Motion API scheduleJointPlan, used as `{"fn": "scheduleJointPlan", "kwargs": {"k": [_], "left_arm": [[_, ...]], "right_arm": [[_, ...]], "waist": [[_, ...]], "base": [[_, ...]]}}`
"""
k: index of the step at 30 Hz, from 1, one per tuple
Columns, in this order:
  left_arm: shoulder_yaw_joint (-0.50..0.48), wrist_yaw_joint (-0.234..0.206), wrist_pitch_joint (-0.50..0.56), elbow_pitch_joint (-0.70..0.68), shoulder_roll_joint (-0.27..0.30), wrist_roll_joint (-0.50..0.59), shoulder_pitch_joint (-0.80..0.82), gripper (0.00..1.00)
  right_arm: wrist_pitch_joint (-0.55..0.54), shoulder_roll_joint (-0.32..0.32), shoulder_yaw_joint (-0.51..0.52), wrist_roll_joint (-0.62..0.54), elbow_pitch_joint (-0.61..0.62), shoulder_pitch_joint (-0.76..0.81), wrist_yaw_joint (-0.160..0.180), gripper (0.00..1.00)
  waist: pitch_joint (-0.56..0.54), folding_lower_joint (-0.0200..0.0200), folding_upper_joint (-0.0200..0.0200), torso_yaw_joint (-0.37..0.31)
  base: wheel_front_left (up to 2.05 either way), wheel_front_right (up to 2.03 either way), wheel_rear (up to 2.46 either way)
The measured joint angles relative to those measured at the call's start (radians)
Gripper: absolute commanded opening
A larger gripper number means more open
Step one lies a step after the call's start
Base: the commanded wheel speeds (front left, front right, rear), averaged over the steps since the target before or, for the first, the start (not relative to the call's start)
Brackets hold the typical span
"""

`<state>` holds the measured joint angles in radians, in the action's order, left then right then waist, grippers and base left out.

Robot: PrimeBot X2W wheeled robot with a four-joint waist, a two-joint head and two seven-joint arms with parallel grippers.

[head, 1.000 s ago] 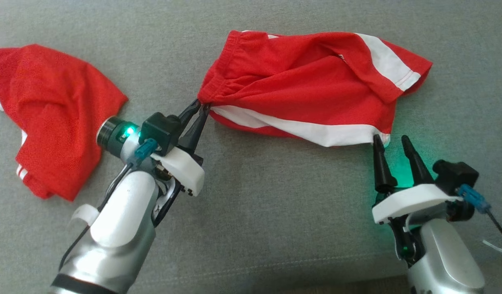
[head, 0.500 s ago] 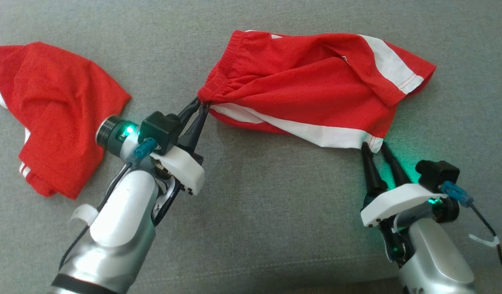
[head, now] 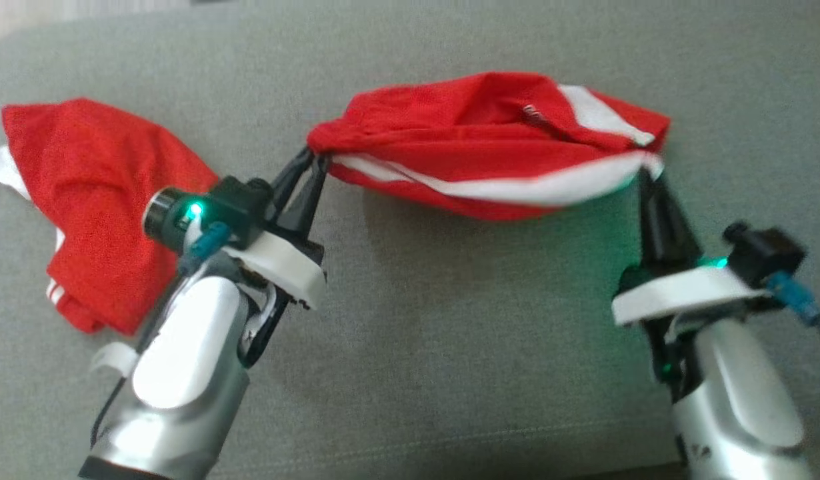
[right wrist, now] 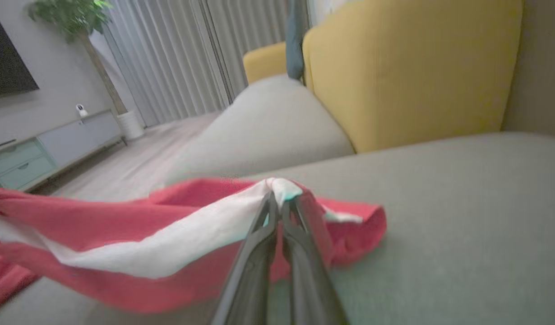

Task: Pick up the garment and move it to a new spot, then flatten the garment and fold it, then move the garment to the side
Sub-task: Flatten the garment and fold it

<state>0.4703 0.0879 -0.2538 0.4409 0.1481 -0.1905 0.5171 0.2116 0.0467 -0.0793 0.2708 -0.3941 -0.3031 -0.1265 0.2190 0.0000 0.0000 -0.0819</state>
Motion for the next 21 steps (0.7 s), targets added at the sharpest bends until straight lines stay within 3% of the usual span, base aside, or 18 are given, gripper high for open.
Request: {"fn": "scheduleJointPlan", "kwargs": {"k": [10,21], "left_arm": [[-0.102,-0.009,0.002,-0.193,-0.025,-0.109,0.002,0.0],[-0.146,-0.066,0.124,-0.459,-0.023,-0.185,-0.07,0.0]], "right_arm": [[-0.103,0.001,0.052,-0.106,0.313,-0.097,0.0,0.0],[-0.226,0.001,0.088,-0.114,0.562,-0.008,0.0,0.0]], "waist": [[-0.126,0.0,0.0,0.001],[-0.236,-0.0001,0.0,0.021]], "base": [[0.0,0.0,0.0],[0.0,0.0,0.0]]}}
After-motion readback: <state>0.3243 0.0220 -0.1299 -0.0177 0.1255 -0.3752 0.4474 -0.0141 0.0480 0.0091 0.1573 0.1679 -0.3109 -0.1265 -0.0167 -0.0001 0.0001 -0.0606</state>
